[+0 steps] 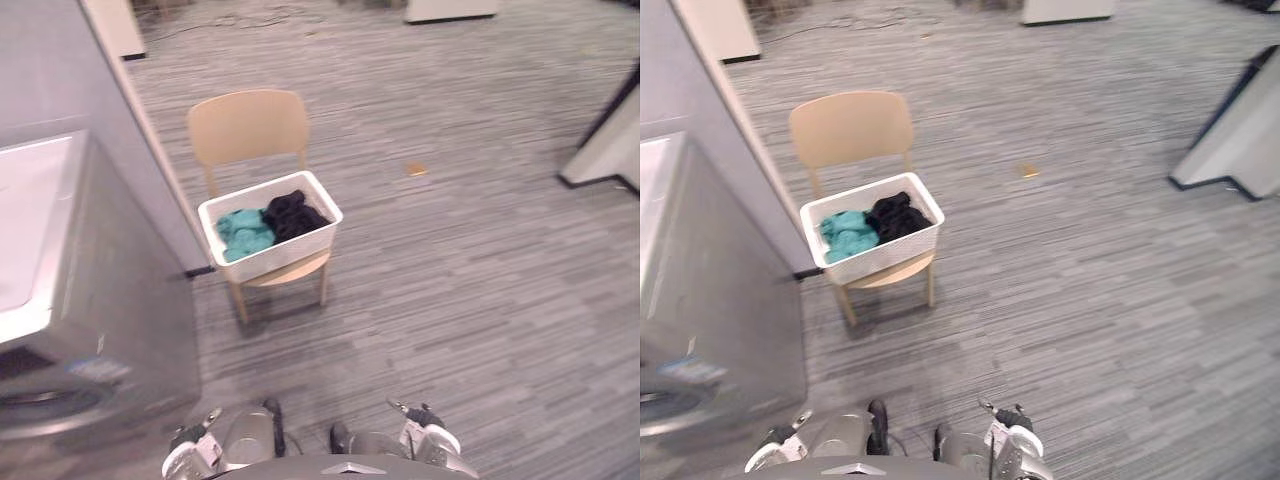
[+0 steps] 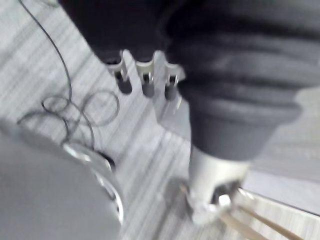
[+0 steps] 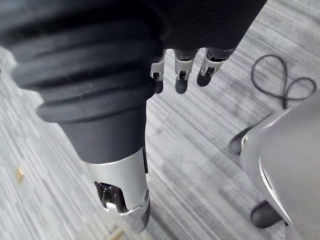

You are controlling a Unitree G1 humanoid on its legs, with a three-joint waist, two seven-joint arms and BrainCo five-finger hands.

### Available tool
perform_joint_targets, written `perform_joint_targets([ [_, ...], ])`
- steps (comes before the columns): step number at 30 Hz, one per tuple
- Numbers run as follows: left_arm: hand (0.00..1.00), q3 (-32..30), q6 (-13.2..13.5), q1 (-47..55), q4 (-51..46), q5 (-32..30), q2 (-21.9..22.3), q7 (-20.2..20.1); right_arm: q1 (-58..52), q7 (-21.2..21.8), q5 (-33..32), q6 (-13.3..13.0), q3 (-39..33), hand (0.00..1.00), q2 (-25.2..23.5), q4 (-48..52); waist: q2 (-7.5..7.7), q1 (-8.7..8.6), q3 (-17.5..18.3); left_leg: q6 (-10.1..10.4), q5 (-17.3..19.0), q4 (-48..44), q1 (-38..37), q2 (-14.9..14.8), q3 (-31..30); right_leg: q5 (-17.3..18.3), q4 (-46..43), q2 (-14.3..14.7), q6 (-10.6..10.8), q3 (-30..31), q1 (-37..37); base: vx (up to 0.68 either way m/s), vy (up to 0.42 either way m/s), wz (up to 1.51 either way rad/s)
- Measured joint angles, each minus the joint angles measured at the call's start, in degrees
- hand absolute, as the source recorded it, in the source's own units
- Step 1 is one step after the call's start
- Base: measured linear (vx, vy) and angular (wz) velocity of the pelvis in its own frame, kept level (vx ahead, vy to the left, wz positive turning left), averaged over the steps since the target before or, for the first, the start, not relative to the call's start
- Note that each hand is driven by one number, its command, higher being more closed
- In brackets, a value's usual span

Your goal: Pick up the laundry basket with both hands and put the clothes into the washing machine.

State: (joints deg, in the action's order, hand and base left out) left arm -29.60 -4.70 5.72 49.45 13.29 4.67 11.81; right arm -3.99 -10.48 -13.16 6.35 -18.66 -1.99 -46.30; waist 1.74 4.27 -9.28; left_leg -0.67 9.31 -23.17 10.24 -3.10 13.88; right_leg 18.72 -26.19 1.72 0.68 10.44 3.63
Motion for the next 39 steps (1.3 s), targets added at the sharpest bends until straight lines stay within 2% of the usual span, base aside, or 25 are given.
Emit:
perform_joint_targets([
  [1,0.00,0.2,0.0,0.0,0.1,0.0,-0.1,0.0,0.0,0.0,0.0,0.1,0.0,0.00,0.1,-0.2,0.08,-0.14,0.2,-0.5,0.6,-0.6,-0.4,0.3,0.1,0.8,-0.5,-0.4,-0.2,-0.2,-0.3,0.27,0.094,-0.15],
  [3,0.00,0.4,-0.3,1.0,0.5,-0.4,-0.7,0.1,-2.7,0.1,0.0,0.0,-0.2,0.00,-0.3,-0.2,1.27,-0.07,3.8,-0.8,1.3,2.1,-1.4,2.6,1.1,2.3,-1.3,-2.5,0.9,1.0,0.5,0.30,0.111,-0.17],
  [4,0.00,0.4,-0.3,0.6,0.7,-1.0,-1.4,0.4,-3.5,0.5,-0.1,0.1,-1.3,0.00,-1.2,-1.0,2.82,0.31,4.3,-0.9,1.4,5.4,-4.2,4.6,2.9,2.5,-11.2,-3.9,3.8,1.6,3.0,0.29,0.054,-0.28],
  [5,0.00,0.5,-0.4,0.4,0.8,-1.1,-1.5,0.5,-3.5,0.7,-0.1,0.0,-2.4,0.00,-1.2,-0.9,3.47,0.32,4.1,-1.3,1.6,6.0,-5.6,5.0,3.3,1.3,-16.0,-4.0,5.7,1.6,4.2,0.33,0.048,-0.32],
  [6,0.00,1.0,-0.4,0.3,0.7,-1.1,-1.5,0.5,-3.5,1.2,0.0,0.0,-3.6,0.00,-1.1,-0.9,3.26,0.32,3.6,-1.6,2.0,6.4,-7.3,5.1,3.5,-1.1,-21.9,-3.9,7.6,1.2,5.9,0.19,0.040,-0.12],
  [7,0.00,2.8,-0.4,0.2,0.7,-1.1,-1.9,0.4,-4.2,1.8,0.1,0.0,-5.2,0.00,-1.1,-1.3,2.39,-0.24,2.7,-2.3,2.9,6.4,-9.7,5.1,3.1,-6.7,-30.9,-4.0,8.5,-0.8,9.3,0.36,0.013,0.12],
  [8,0.00,4.2,-0.5,0.0,0.8,-1.2,-2.4,0.4,-4.8,1.9,-0.4,0.0,-7.2,0.00,-1.1,-1.6,2.45,-1.21,2.5,-2.3,3.7,6.4,-11.8,5.0,1.8,-8.1,-37.0,-5.4,8.3,-4.1,11.4,0.31,-0.023,0.31],
  [9,0.00,5.1,-0.5,-0.1,0.8,-1.2,-2.7,0.3,-4.9,1.8,-0.3,0.0,-7.6,0.00,-0.8,-1.6,2.46,-1.61,2.6,-2.0,3.8,6.5,-12.7,4.8,1.6,-8.0,-38.7,-6.3,8.2,-5.7,12.3,0.32,-0.082,0.43],
  [10,0.00,6.4,-0.5,-1.0,0.8,-1.2,-2.8,0.0,-5.9,1.8,-0.1,0.1,-8.5,0.00,-0.1,-1.9,2.24,-1.62,2.6,-1.6,4.2,7.1,-13.9,4.1,0.8,-7.5,-39.6,-8.5,7.3,-8.6,14.3,0.21,-0.085,0.38],
  [12,0.00,7.6,-0.5,-3.0,1.2,-1.3,-2.4,-0.2,-6.9,1.7,-0.3,0.1,-11.1,0.00,-0.5,-2.0,1.61,-1.80,2.4,-0.4,4.3,9.0,-16.0,2.6,-1.3,-6.3,-35.2,-11.7,5.2,-12.0,16.9,0.29,-0.142,0.40],
  [13,0.00,7.7,-0.5,-4.0,1.9,-1.3,-1.7,-0.2,-7.0,1.6,-0.5,0.1,-12.4,0.00,-0.6,-2.3,1.05,-2.25,2.2,0.2,4.2,9.9,-16.7,1.4,-2.4,-5.7,-30.1,-12.0,4.3,-13.0,17.2,0.43,-0.282,0.56],
  [14,0.00,7.6,-0.4,-4.9,3.2,-1.4,-0.7,-0.8,-7.4,1.6,-1.2,0.1,-13.8,0.00,-1.3,-3.3,0.75,-3.07,2.1,1.5,3.5,11.5,-18.0,-0.4,-3.9,-6.0,-17.7,-11.3,4.5,-12.4,16.0,0.36,-0.284,0.56],
  [15,0.00,7.2,-0.4,-4.9,3.5,-1.9,-0.3,-1.1,-7.6,1.6,-1.4,0.1,-14.4,0.00,-1.7,-4.0,0.94,-3.42,2.1,1.9,3.2,12.2,-18.5,-0.9,-4.6,-7.2,-11.2,-11.1,4.4,-11.6,14.9,0.43,-0.382,0.64],
  [16,0.00,6.9,-0.4,-5.3,3.6,-2.4,-0.1,-1.6,-8.4,1.5,-2.4,0.1,-15.0,0.00,-2.4,-5.0,2.25,-3.67,2.3,3.5,3.2,12.8,-19.5,-0.8,-5.3,-14.6,1.4,-11.4,3.9,-9.4,11.8,0.34,-0.379,0.48],
  [17,0.00,5.7,-0.2,-6.4,5.1,-3.6,0.6,-2.2,-7.9,1.6,-3.4,0.1,-15.3,0.00,-1.6,-6.7,1.12,-3.78,2.0,5.8,4.6,13.1,-20.5,-2.5,-6.5,-15.5,2.8,-10.3,6.4,-9.1,10.0,0.32,-0.364,0.40],
  [18,0.00,5.5,-0.7,-6.6,6.4,-4.2,0.4,-2.8,-7.8,1.5,-3.6,0.1,-15.3,0.00,-1.0,-6.5,-0.02,-4.13,2.2,5.9,4.3,13.3,-20.3,-3.6,-6.4,-15.0,2.7,-9.3,5.9,-9.4,9.8,0.27,-0.340,0.14],
  [20,0.00,1.7,-1.0,-6.5,7.8,-6.9,1.0,-3.2,-6.6,1.5,-4.9,-0.1,-15.0,0.00,-0.1,-6.2,-1.29,-4.25,2.2,5.8,2.2,14.1,-20.9,-5.1,-5.9,-13.0,2.4,-7.8,4.5,-10.8,9.3,0.23,-0.295,0.09],
  [22,0.00,0.5,-0.9,-6.0,7.8,-8.0,1.2,-3.3,-6.6,1.2,-4.9,0.4,-11.7,0.00,1.0,-3.5,-1.72,-3.78,2.2,6.5,-0.6,15.5,-22.8,-5.8,-5.7,-12.5,2.7,-7.3,3.8,-11.7,7.4,0.17,-0.227,0.16],
  [24,0.00,0.3,-0.8,-5.9,7.7,-8.0,1.2,-3.2,-7.0,1.1,-4.4,0.3,-6.4,0.00,1.2,6.4,-1.77,-3.60,2.2,6.9,-1.7,15.4,-23.2,-6.1,-5.4,-12.5,4.1,-7.1,3.8,-12.5,6.1,0.08,-0.141,0.06],
  [27,0.00,1.2,-1.0,-5.8,7.4,-8.7,1.2,-3.1,-6.4,1.2,-4.4,-1.4,1.5,0.00,1.6,29.7,-1.51,-3.38,2.5,7.1,-1.4,16.6,-22.2,-6.4,-4.4,-12.5,5.5,-7.2,4.1,-13.5,6.4,-0.05,-0.045,0.24],
  [28,0.00,1.4,-1.0,-5.7,7.4,-9.0,1.1,-3.1,-6.3,1.1,-4.3,-1.6,1.8,0.00,1.7,31.2,-1.50,-3.35,2.5,7.2,-1.3,16.8,-22.1,-6.5,-4.4,-12.5,5.5,-7.3,4.2,-13.9,6.4,-0.09,0.007,0.43],
  [30,0.00,3.6,-1.0,-5.4,6.5,-10.3,1.0,-2.5,-4.1,1.5,-1.6,-3.7,4.5,0.00,2.3,40.9,-1.67,-2.59,2.7,8.1,-0.6,18.4,-21.8,-6.3,-4.5,-12.8,5.7,-7.8,5.0,-15.1,6.7,-0.09,0.034,0.32],
  [34,0.00,6.8,-0.9,-3.9,5.5,-11.3,-0.2,-2.2,-1.8,2.5,4.3,-4.4,9.6,0.00,3.1,45.6,-1.00,-2.44,4.4,7.9,-0.6,18.2,-19.1,-5.5,-6.3,-15.6,9.8,-8.9,5.4,-16.1,6.3,-0.04,0.058,0.19],
  [37,0.00,13.2,-0.9,-3.3,5.7,-12.4,-2.1,-2.6,3.8,4.3,8.5,-4.9,14.3,0.00,8.5,44.4,-1.48,-2.47,5.1,7.5,-0.9,17.5,-15.9,-4.9,-8.0,-20.9,18.2,-9.0,5.9,-17.5,4.3,0.03,0.070,0.17],
  [39,0.00,16.0,-0.9,-2.9,5.7,-12.4,-3.1,-2.7,8.6,4.8,10.0,-5.1,16.8,0.00,12.1,40.6,-1.60,-2.35,5.1,7.5,-0.9,17.0,-14.9,-4.5,-9.4,-22.6,21.3,-9.2,6.0,-18.1,3.0,0.02,0.051,0.24],
])
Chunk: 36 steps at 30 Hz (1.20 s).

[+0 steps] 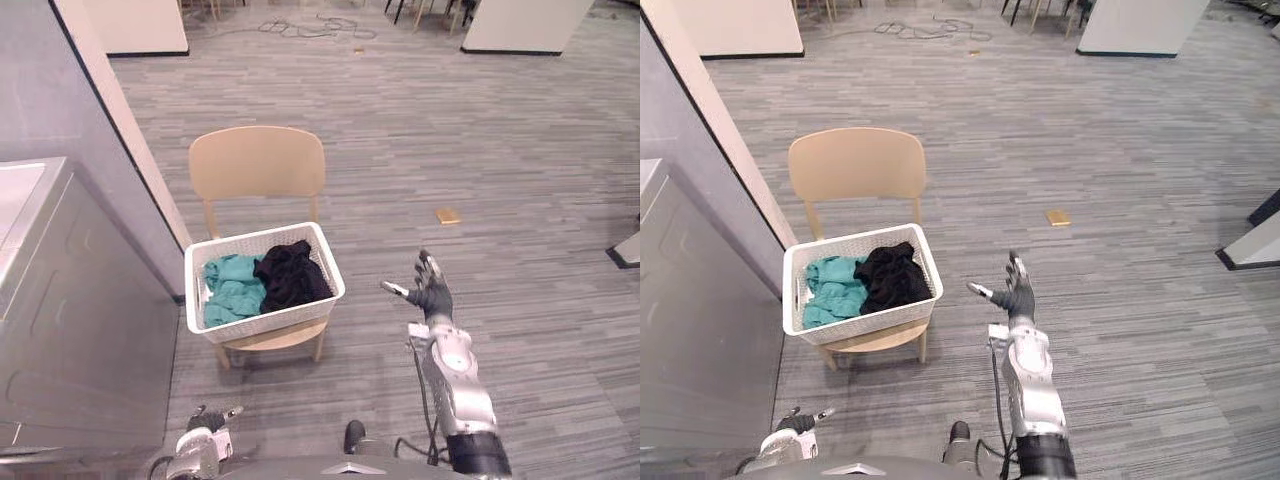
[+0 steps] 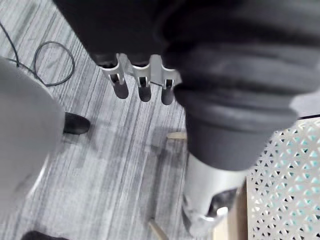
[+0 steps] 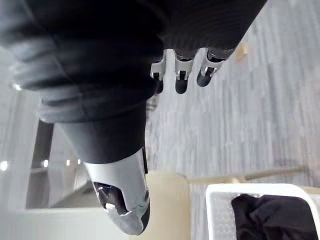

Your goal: Pick up the laundry basket with both hands and put the clothes into the washing machine.

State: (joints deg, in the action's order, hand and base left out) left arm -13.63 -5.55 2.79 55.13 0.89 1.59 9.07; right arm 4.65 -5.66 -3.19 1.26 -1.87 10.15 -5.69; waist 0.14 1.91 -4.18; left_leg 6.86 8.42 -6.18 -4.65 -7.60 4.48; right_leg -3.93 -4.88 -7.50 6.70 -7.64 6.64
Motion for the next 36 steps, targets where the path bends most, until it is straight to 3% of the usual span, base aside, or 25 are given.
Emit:
perform_joint_targets([
  [4,0.00,5.1,-0.1,0.7,0.2,0.0,-2.3,-0.8,10.1,2.0,5.9,0.0,6.7,0.00,6.5,-7.4,-1.04,0.54,-0.7,0.0,0.0,-1.1,2.3,0.3,-4.3,-1.4,3.3,-0.3,-0.2,-3.8,-2.2,0.01,0.017,0.43],
  [8,0.00,7.1,0.0,0.5,-0.1,0.0,-2.2,-0.8,12.4,2.8,5.9,0.2,8.8,0.00,6.9,-9.0,-2.92,1.29,-2.0,0.0,-1.1,-1.7,4.1,0.6,-8.4,-1.2,3.4,-0.9,-0.4,-7.1,-2.9,-0.01,-0.023,0.52],
  [10,0.00,6.8,0.0,0.5,-0.2,0.1,-2.3,-0.8,12.4,4.1,5.9,0.3,10.3,0.00,7.0,-9.0,-3.47,1.31,-2.8,0.0,-1.3,-3.1,4.9,0.7,-9.5,-0.2,2.0,-1.1,-0.9,-7.6,-3.0,-0.03,-0.017,0.36],
  [13,0.00,4.8,0.5,-0.4,-0.7,0.1,-2.8,-0.7,11.4,4.5,6.0,0.4,12.8,0.00,6.9,-8.9,-3.34,0.97,-6.4,0.0,-1.2,-14.1,7.0,1.5,-9.2,6.2,-5.0,-2.3,-1.2,-7.0,-4.8,-0.10,-0.042,0.46],
  [15,0.00,4.6,0.6,-0.6,-1.3,0.1,-3.0,-0.5,10.3,4.9,6.2,0.4,13.2,0.00,6.9,-8.9,-3.52,1.03,-7.6,-1.2,-2.1,-23.0,9.8,1.0,-6.5,8.9,-7.8,-3.3,-1.3,-7.3,-6.4,-0.13,-0.050,0.34],
  [16,0.00,4.6,0.6,-0.5,-1.6,0.1,-3.3,-0.3,9.8,5.2,7.7,0.4,13.1,0.00,6.8,-8.8,-2.67,1.00,-8.0,-2.6,-4.5,-25.5,11.5,0.9,-4.7,9.1,-7.2,-4.5,-1.3,-7.4,-7.4,-0.06,-0.011,0.23],
  [17,0.00,4.6,0.5,-0.5,-1.6,0.2,-3.5,0.3,9.6,5.2,8.2,0.4,12.4,0.00,7.0,-8.4,-2.58,0.45,-7.9,-3.7,-3.9,-24.9,12.6,0.9,-3.2,9.1,-6.4,-5.3,-1.3,-7.5,-7.4,-0.06,-0.007,0.23],
  [19,0.00,4.0,0.4,-0.4,-1.6,0.2,-3.5,0.7,9.4,5.0,8.2,0.8,11.6,0.00,7.6,-8.3,-2.74,-0.36,-7.9,-3.6,-3.2,-20.6,14.5,0.2,-3.3,9.1,-6.4,-6.1,-1.1,-7.5,-6.2,-0.05,0.023,0.15],
  [22,0.00,3.5,0.0,0.3,-1.6,0.2,-3.4,1.2,8.1,4.2,8.2,1.6,10.3,0.00,8.8,-8.2,-3.96,-0.41,-7.2,-2.7,-3.8,-12.5,13.9,-2.0,-4.4,9.0,-7.0,-6.1,0.9,-7.1,-4.5,0.03,0.208,-0.08],
  [23,0.00,3.7,-0.4,0.6,-0.8,0.1,-3.2,1.7,7.2,3.8,8.6,1.7,9.8,0.00,8.9,-8.2,-4.94,-0.51,-6.6,-1.9,-4.2,-9.5,12.5,-2.4,-4.2,8.3,-7.2,-6.0,2.5,-6.8,-4.7,0.14,0.353,-0.21],
  [24,0.00,3.6,-0.6,0.5,-0.4,0.1,-3.5,1.9,6.6,3.7,10.0,1.9,9.0,0.00,8.6,-8.4,-4.99,-0.55,-6.2,1.3,-3.6,-8.6,11.3,-1.4,-3.2,8.0,-7.5,-7.3,4.3,-5.5,-5.0,0.16,0.372,-0.18],
  [25,0.00,4.2,-0.7,0.6,-0.4,0.0,-4.0,1.9,6.1,3.7,10.4,2.2,8.6,0.00,8.0,-8.2,-3.87,-0.56,-5.8,0.3,-3.0,-8.7,11.3,-0.1,-2.3,8.0,-6.9,-8.6,5.0,-4.9,-5.1,0.26,0.425,-0.11],
  [26,0.00,5.5,-0.7,0.7,-0.4,0.0,-5.1,1.8,5.3,3.8,10.4,2.5,8.4,0.00,6.8,-7.1,-1.84,-0.48,-4.8,-1.3,-1.9,-10.0,11.7,3.1,-1.1,6.2,-4.0,-11.0,7.2,-3.9,-5.9,0.23,0.322,-0.01],
  [29,0.00,6.7,-0.8,0.3,-0.4,0.0,-5.6,1.8,5.2,3.8,10.4,2.7,8.4,0.00,5.6,-5.3,-1.04,0.00,-4.1,-3.9,1.3,-14.1,13.3,6.7,0.5,2.2,0.2,-14.4,8.4,-2.5,-7.6,0.18,0.272,-0.03],
  [31,0.00,7.6,-0.8,0.1,-0.4,-0.1,-6.0,1.8,5.2,3.9,10.4,2.8,8.4,0.00,5.3,-4.6,-1.28,0.20,-3.9,-5.2,2.5,-14.6,13.4,8.3,1.5,-0.2,0.2,-15.9,7.5,-2.1,-7.3,0.18,0.300,-0.03],
  [33,0.00,8.5,-1.0,0.2,-0.4,-0.1,-6.1,1.8,5.2,3.9,10.7,3.0,8.3,0.00,5.0,-4.7,-1.52,0.14,-3.8,-5.9,2.9,-13.6,12.5,9.0,1.8,-1.9,-2.6,-16.5,5.3,-1.3,-5.8,0.15,0.232,-0.06],
  [34,0.00,9.2,-1.1,0.2,-0.3,-0.1,-6.2,1.8,5.1,3.9,12.0,3.1,8.3,0.00,4.9,-4.6,-1.62,0.13,-3.8,-6.3,2.7,-12.2,11.1,9.1,2.0,-2.9,-6.8,-16.6,2.7,-0.5,-3.6,0.17,0.213,-0.18],
  [35,0.00,9.7,-1.2,0.2,-0.3,-0.1,-6.3,1.8,5.2,3.9,12.6,3.1,8.3,0.00,4.8,-4.6,-1.67,-0.07,-3.9,-6.8,2.4,-11.0,9.4,8.9,2.1,-2.8,-13.5,-16.6,-1.9,0.3,-0.3,0.14,0.162,-0.20],
  [36,0.00,10.0,-1.3,0.2,-0.3,-0.4,-6.3,1.8,5.2,3.9,12.6,3.1,8.4,0.00,4.8,-4.5,-1.75,-0.09,-4.0,-7.0,2.3,-10.6,8.6,8.6,2.2,-2.3,-17.6,-16.5,-3.8,1.3,1.8,0.13,0.105,-0.10],
])
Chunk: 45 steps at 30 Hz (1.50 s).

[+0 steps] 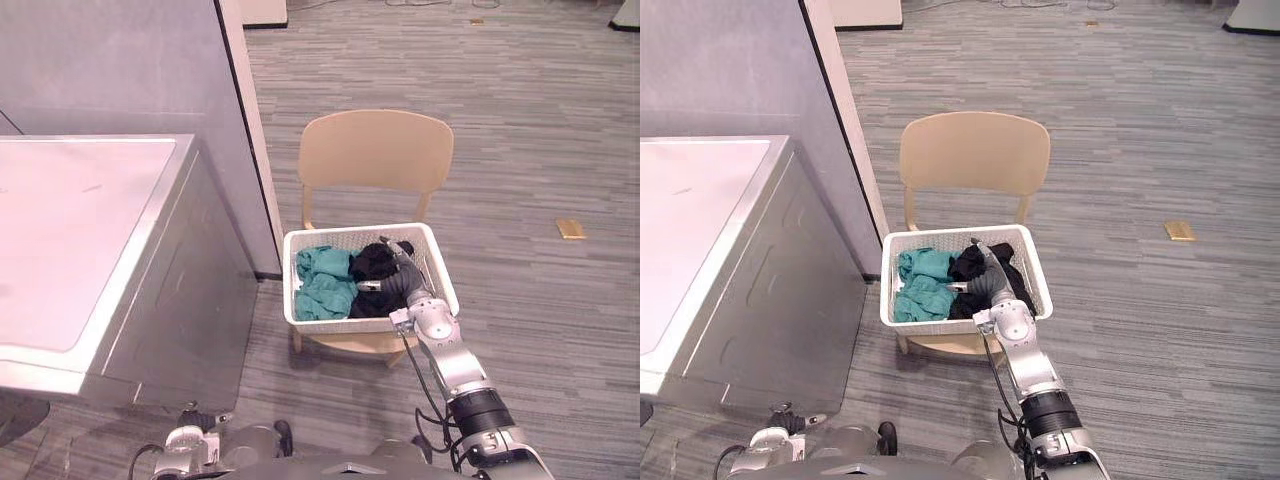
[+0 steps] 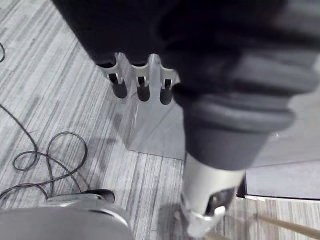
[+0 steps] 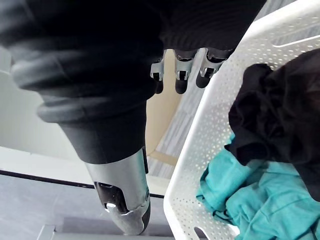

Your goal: Pick up the laundry basket with both hands and put the clothes into the washing machine.

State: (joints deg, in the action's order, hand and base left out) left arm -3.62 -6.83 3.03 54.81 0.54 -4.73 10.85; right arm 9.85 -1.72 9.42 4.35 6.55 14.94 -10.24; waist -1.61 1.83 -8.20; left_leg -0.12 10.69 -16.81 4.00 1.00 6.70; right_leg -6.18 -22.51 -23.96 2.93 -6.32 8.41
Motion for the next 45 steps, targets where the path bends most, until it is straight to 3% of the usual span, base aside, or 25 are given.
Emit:
perform_joint_targets([
  [2,0.00,1.0,-0.6,0.1,0.3,-1.4,-0.5,0.0,0.1,0.0,0.0,0.0,0.1,0.00,-0.8,0.0,-0.60,-0.41,-0.7,-0.1,0.0,1.1,-2.6,-1.1,0.0,7.8,-10.6,2.8,1.0,1.4,4.3,0.11,0.031,-0.06],
  [4,0.00,1.4,-0.8,0.3,0.7,-2.0,-1.1,0.0,1.5,0.0,0.0,0.0,1.8,0.00,-0.8,-0.3,-0.23,-0.45,-1.0,0.0,-0.1,2.4,-4.1,-1.9,0.7,12.5,-9.4,6.6,1.6,0.1,5.6,0.07,-0.054,-0.16],
  [6,0.00,1.3,-0.8,0.0,0.8,-2.6,-1.7,0.0,3.9,0.1,0.0,-0.2,2.5,0.00,-0.9,-0.4,0.80,-0.50,-1.6,0.6,-0.2,2.4,-3.8,-2.0,1.2,12.3,-1.0,10.4,2.5,-0.4,5.3,0.04,-0.136,-0.01],
  [7,0.00,1.3,-0.8,-0.3,0.8,-3.2,-2.0,0.1,4.6,0.0,0.0,-0.2,2.5,0.00,-0.5,-0.3,2.16,-0.73,-1.4,1.3,0.0,1.9,-3.0,-1.5,0.4,8.2,3.9,12.1,3.6,1.2,4.6,0.02,-0.187,0.42],
  [8,0.00,1.6,-0.8,-0.7,0.9,-3.6,-1.7,0.3,4.6,-0.1,0.1,-0.2,2.9,0.00,0.9,-0.3,0.45,-1.13,-2.7,2.3,-0.4,2.1,-2.9,-2.1,-1.5,8.4,3.8,12.2,3.3,-0.7,3.8,0.00,-0.211,0.54],
  [11,0.00,1.2,-0.8,-0.7,0.9,-4.3,-0.4,0.9,4.4,0.1,2.3,-0.1,6.3,0.00,3.9,-0.3,-1.58,-1.16,-4.0,3.9,-1.3,3.1,-1.0,-4.1,-4.1,9.2,4.0,13.6,2.1,-4.2,3.8,-0.03,-0.180,0.47],
  [16,0.00,-0.8,-0.8,-1.3,0.8,-4.0,-0.7,1.6,7.1,0.4,2.3,-0.1,9.3,0.00,4.2,-0.1,-0.89,-0.38,-5.9,5.7,-2.7,1.8,3.4,-5.4,-8.7,10.6,1.0,14.2,0.1,-8.8,5.8,-0.05,-0.153,0.48],
  [18,0.00,-0.9,-0.9,-3.2,0.7,-4.1,-1.3,2.0,13.4,0.3,3.3,-0.2,11.7,0.00,6.0,-0.8,-0.27,-0.24,-9.5,6.3,-3.4,0.0,7.5,-5.0,-10.8,11.0,-0.9,13.7,-0.5,-10.3,8.6,-0.18,-0.098,0.43],
  [22,0.00,-0.8,-0.8,-4.6,-0.4,-3.9,-1.3,3.4,25.8,0.3,4.8,-0.2,17.4,0.00,9.7,-9.6,-0.22,0.59,-13.1,6.0,-4.9,0.1,11.2,-4.3,-11.1,11.2,-2.6,12.5,-0.3,-10.5,12.7,-0.15,-0.021,0.19],
  [26,0.00,0.0,-0.5,-5.9,-2.8,-2.8,-1.4,5.4,34.4,0.1,14.2,-0.2,20.1,0.00,13.8,-16.1,-0.31,1.59,-16.7,6.3,-6.5,0.2,13.7,-4.4,-10.6,10.3,-2.9,12.3,-0.9,-10.4,15.3,-0.09,0.001,0.05],
  [34,0.00,1.3,0.8,-8.1,-4.7,-0.6,-1.4,8.4,38.6,-0.4,24.4,1.2,20.2,0.00,18.7,-23.3,-0.43,2.45,-18.2,6.3,-8.0,2.2,17.2,-4.4,-9.6,8.6,-2.1,12.2,-1.4,-9.9,19.5,0.03,0.008,-0.02],
  [45,0.00,1.5,1.4,-10.4,-4.9,0.6,-0.5,10.2,44.6,-4.0,24.7,3.2,20.2,0.00,18.9,-29.0,-0.50,3.50,-18.2,6.5,-8.6,3.0,20.5,-5.3,-9.3,6.8,0.7,13.5,-1.8,-10.0,22.0,0.04,0.008,-0.02],
])
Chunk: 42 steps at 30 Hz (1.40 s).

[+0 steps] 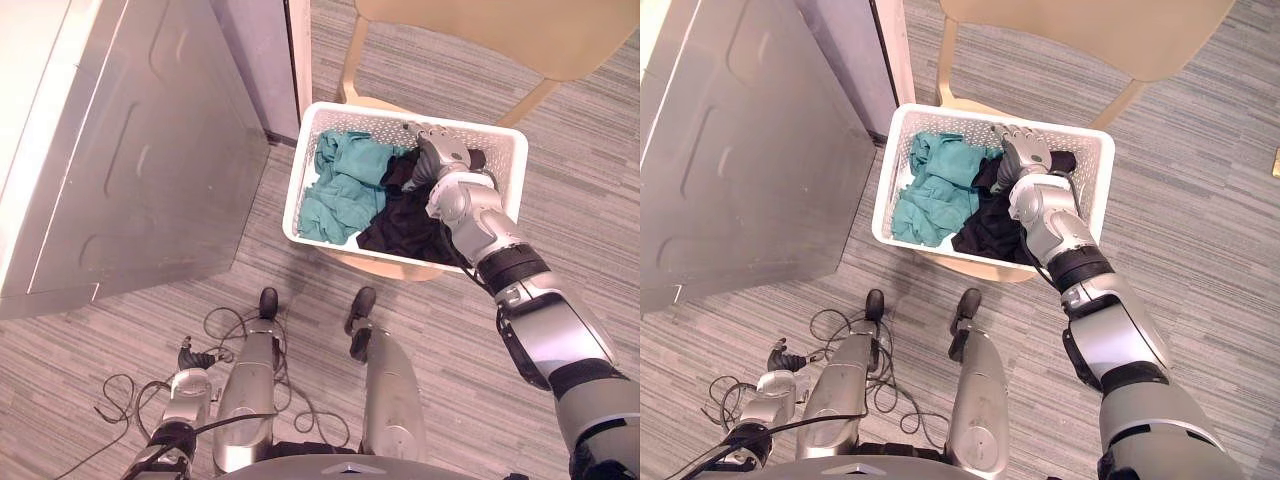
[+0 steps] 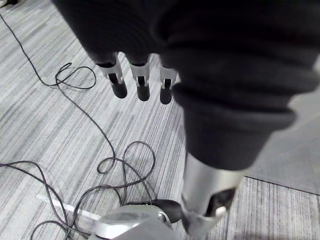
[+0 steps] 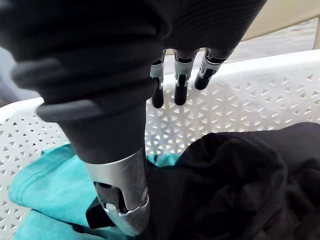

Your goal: Pick up the laundry basket with both hands and put the clothes into the washing machine.

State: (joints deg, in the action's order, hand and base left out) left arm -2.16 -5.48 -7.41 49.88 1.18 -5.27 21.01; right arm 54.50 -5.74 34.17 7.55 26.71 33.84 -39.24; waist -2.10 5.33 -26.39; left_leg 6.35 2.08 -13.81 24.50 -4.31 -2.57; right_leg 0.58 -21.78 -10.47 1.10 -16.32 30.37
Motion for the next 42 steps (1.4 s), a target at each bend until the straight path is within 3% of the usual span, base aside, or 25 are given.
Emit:
perform_joint_targets([
  [9,0.00,0.4,-0.2,-3.3,0.1,-0.6,0.9,0.3,0.4,-3.0,-3.3,0.4,-0.9,0.00,-0.6,3.0,0.00,0.64,0.0,0.0,-0.2,-0.6,2.6,-0.1,-0.9,-1.0,1.5,0.6,0.0,-0.8,1.6,0.04,0.007,0.03],
  [18,0.00,1.0,-0.4,-4.4,0.2,-1.4,0.7,0.4,0.2,-3.3,-7.3,0.1,-2.2,0.00,-2.8,7.3,0.00,0.66,0.0,-0.2,-0.2,-2.1,4.8,-0.3,-1.5,-2.7,4.1,1.6,0.2,-0.8,1.2,0.01,0.004,0.03],
  [37,0.00,0.0,-1.1,-4.4,0.3,-1.2,0.4,2.6,0.1,-3.6,-8.0,0.2,-2.6,0.00,-8.5,6.3,0.10,1.07,0.0,-0.3,-1.2,-1.1,6.9,-0.3,-2.3,-4.1,6.8,1.9,0.2,-1.8,2.3,0.01,-0.010,0.02],
  [42,0.00,0.0,-1.2,-4.4,0.4,-1.2,0.2,2.7,0.4,-3.7,-8.0,0.5,-2.6,0.00,-8.9,1.5,0.12,1.76,0.0,-0.2,-1.3,-1.2,8.6,-0.3,-3.0,-4.2,6.8,2.0,0.1,-2.2,3.4,-0.01,-0.020,0.05],
])
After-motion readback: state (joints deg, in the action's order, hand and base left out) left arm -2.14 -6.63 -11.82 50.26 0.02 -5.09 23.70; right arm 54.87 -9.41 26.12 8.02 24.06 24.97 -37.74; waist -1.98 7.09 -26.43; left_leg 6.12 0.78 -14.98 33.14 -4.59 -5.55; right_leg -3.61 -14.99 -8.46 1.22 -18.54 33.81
